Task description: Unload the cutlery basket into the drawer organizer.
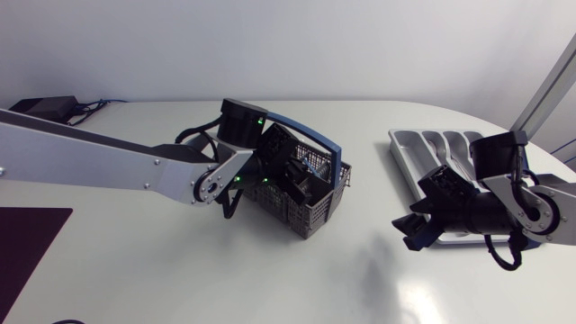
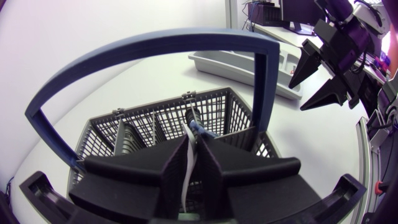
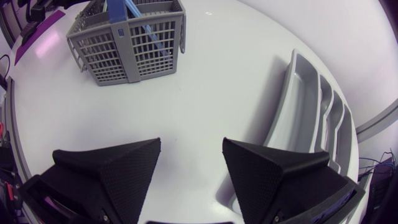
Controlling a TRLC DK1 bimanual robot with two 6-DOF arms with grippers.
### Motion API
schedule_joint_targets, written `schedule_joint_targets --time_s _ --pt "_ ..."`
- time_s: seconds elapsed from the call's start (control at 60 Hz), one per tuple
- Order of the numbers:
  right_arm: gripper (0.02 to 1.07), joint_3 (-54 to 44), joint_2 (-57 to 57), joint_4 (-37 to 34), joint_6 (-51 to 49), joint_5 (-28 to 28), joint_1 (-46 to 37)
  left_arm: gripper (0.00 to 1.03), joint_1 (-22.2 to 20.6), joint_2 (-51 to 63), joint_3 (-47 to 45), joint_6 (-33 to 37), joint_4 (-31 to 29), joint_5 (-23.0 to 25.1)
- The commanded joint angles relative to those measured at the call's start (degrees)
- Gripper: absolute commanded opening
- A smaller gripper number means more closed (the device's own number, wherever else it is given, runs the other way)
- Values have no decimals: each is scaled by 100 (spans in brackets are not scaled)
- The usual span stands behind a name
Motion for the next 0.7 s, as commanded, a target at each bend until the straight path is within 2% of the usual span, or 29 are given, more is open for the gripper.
schedule_joint_targets --time_s 0.0,0.117,0.367,0.483,0.683 --pt "75 -160 124 71 -69 51 58 14 8 249 222 92 58 -19" --pt "75 -169 115 71 -69 69 67 4 -10 372 319 92 49 -19" --pt "75 -195 106 80 -87 104 58 4 43 55 37 48 40 8" --pt "75 -204 115 89 -78 104 58 4 157 -323 -296 -5 225 25" --pt "75 -230 124 97 -60 148 102 4 465 -885 -674 -646 559 333"
